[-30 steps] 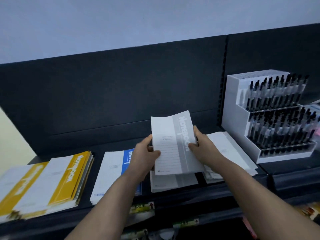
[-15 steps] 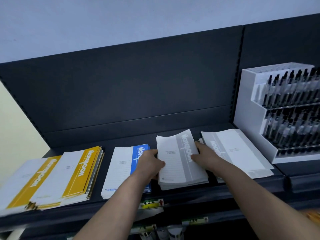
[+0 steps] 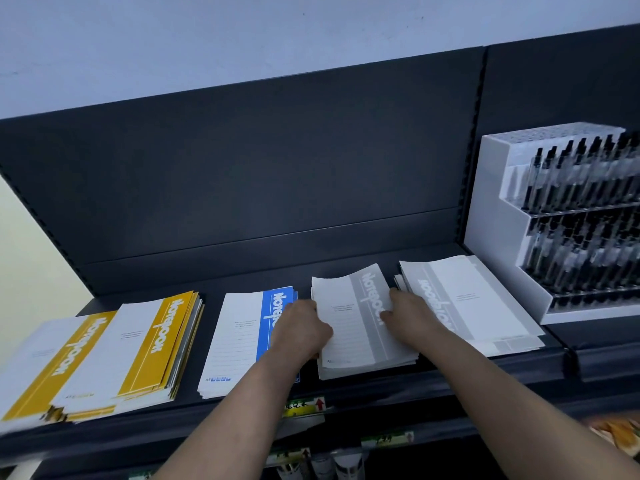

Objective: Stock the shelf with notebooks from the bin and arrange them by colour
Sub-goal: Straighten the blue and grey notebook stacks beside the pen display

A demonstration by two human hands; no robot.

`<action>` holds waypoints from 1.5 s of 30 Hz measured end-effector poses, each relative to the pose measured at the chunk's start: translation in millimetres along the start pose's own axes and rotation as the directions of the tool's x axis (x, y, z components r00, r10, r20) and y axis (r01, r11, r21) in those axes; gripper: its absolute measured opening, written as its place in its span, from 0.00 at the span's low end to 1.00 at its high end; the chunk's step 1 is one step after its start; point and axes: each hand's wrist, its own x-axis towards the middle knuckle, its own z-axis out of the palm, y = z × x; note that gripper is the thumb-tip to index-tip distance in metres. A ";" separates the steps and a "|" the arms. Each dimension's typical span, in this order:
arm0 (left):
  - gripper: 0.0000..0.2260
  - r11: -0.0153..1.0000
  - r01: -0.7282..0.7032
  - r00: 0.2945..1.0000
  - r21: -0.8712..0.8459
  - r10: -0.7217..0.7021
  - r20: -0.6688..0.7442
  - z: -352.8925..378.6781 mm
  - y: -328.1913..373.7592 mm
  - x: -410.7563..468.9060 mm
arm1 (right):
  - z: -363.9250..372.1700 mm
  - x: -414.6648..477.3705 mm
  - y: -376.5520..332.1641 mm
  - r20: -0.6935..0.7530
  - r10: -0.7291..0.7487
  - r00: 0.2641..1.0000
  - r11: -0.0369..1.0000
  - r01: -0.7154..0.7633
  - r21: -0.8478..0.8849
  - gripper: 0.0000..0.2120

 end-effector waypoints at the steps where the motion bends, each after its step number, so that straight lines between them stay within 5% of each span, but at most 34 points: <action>1: 0.13 0.999 -0.003 1.000 0.042 0.004 -0.017 0.9 -0.7 1.0 | -0.6 -0.7 -0.1 -0.016 -0.007 1.000 1.000 0.007 -0.015 0.08; 3: 0.12 0.997 0.005 1.000 0.082 -0.003 -0.027 1.4 -0.8 1.1 | -2.0 -3.9 -0.1 -0.029 -0.014 0.999 1.000 0.013 -0.020 0.14; 6: 0.11 0.996 0.031 0.999 0.084 -0.031 -0.008 1.6 -1.2 1.4 | -6.2 -8.6 0.2 -0.028 -0.033 0.999 0.999 0.034 0.031 0.04; 9: 0.12 0.991 0.043 0.999 0.126 -0.040 -0.024 -2.7 2.8 -5.3 | -11.6 -14.4 3.4 -0.059 -0.083 0.995 0.991 0.089 0.105 0.20; 14: 0.20 0.977 -0.106 0.980 0.183 0.134 -0.149 -7.4 31.7 -17.7 | -31.8 -25.0 11.5 -0.181 -0.128 0.975 0.977 0.156 0.148 0.20; 18: 0.19 0.978 -0.207 0.976 0.003 0.206 -0.069 6.9 66.2 -23.4 | -44.3 -30.5 34.9 -0.220 -0.059 0.974 0.989 0.087 0.118 0.20; 21: 0.08 0.967 -0.203 0.976 -0.152 0.212 0.044 24.0 87.4 -25.2 | -54.6 -34.8 57.6 -0.212 0.044 0.976 0.992 -0.018 0.124 0.21; 24: 0.12 0.952 -0.184 0.970 -0.246 0.216 0.110 48.5 102.3 -16.1 | -63.8 -41.4 80.8 -0.204 0.114 0.972 0.992 -0.100 0.076 0.21; 28: 0.08 0.964 -0.148 0.970 -0.221 0.185 0.159 70.7 118.4 -10.2 | -67.1 -47.2 101.8 -0.135 0.115 0.984 0.992 -0.120 -0.030 0.22; 31: 0.15 0.974 -0.133 0.967 -0.184 0.168 0.193 77.1 129.4 -13.3 | -67.7 -50.7 108.5 -0.083 0.105 0.991 0.989 -0.114 -0.100 0.23; 33: 0.03 0.981 -0.097 0.965 -0.168 0.134 0.226 80.2 135.5 -12.6 | -67.7 -50.5 109.7 -0.076 0.102 0.992 0.986 -0.111 -0.128 0.20; 34: 0.11 0.982 -0.066 0.968 -0.175 0.106 0.227 84.6 136.0 -7.5 | -67.4 -50.7 109.4 -0.071 0.107 0.992 0.983 -0.116 -0.139 0.18; 39: 0.05 0.986 -0.050 0.967 -0.158 0.088 0.240 93.6 139.3 -0.6 | -67.1 -49.8 109.5 -0.066 0.095 0.993 0.982 -0.104 -0.159 0.18; 45: 0.09 0.986 -0.035 0.969 -0.164 0.073 0.235 99.0 145.3 0.8 | -67.0 -47.9 112.9 -0.060 0.090 0.994 0.985 -0.098 -0.142 0.18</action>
